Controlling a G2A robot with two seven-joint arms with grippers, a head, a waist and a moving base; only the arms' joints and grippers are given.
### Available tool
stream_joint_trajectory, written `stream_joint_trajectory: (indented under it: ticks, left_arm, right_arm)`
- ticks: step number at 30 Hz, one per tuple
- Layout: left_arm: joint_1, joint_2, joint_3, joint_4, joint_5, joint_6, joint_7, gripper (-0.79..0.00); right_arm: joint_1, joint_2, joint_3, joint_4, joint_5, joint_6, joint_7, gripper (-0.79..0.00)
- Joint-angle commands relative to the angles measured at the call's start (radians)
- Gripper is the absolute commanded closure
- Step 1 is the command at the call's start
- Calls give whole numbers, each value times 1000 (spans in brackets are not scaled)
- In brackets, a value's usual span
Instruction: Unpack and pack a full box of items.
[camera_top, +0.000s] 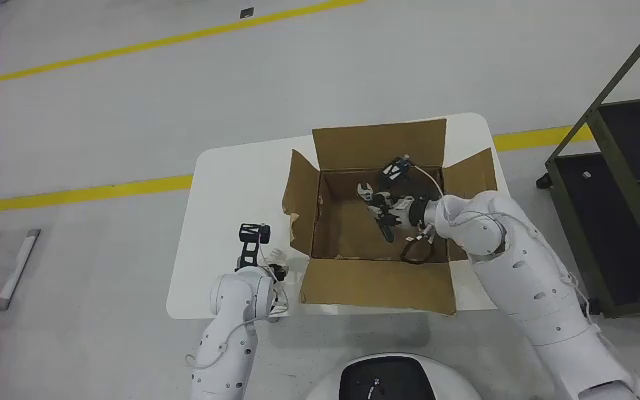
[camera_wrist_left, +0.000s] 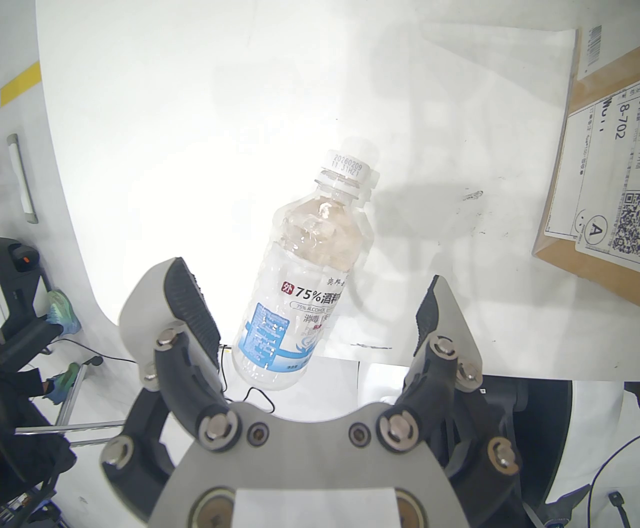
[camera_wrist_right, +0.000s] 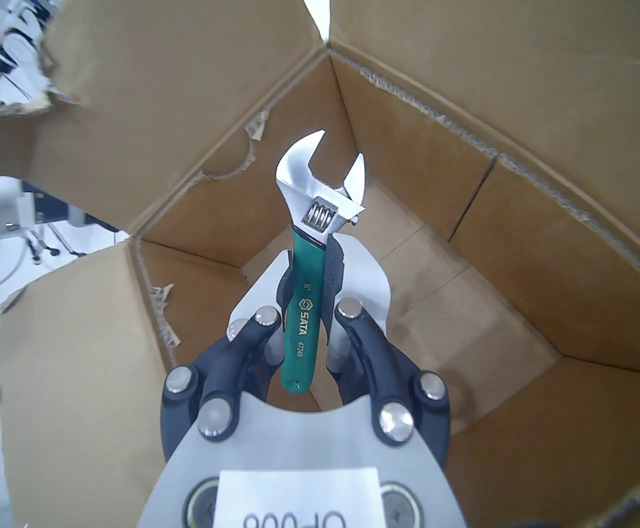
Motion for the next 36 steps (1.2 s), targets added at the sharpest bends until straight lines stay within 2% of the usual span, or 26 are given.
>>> stream_joint_trajectory:
  ticks: [1,14,18,22,29,36]
  left_arm:
    - [0,0,0,0,0,0,0,-785]
    - [0,0,0,0,0,0,0,-785]
    - [0,0,0,0,0,0,0,-785]
    - [0,0,0,0,0,0,0,-785]
    - [0,0,0,0,0,0,0,-785]
    - [0,0,0,0,0,0,0,-785]
  right_arm:
    - [-26,6,17,-33,-6,0,-5,0]
    - [-26,6,17,-33,-6,0,-5,0]
    - [-36,14,37,-94,-42,-13,-67,0]
    - [-44,28,103,-190,-48,-14,-98,0]
    - [-105,54,280,-373,-31,48,-125,0]
    - [-193,76,440,-455,-29,100,-113,0]
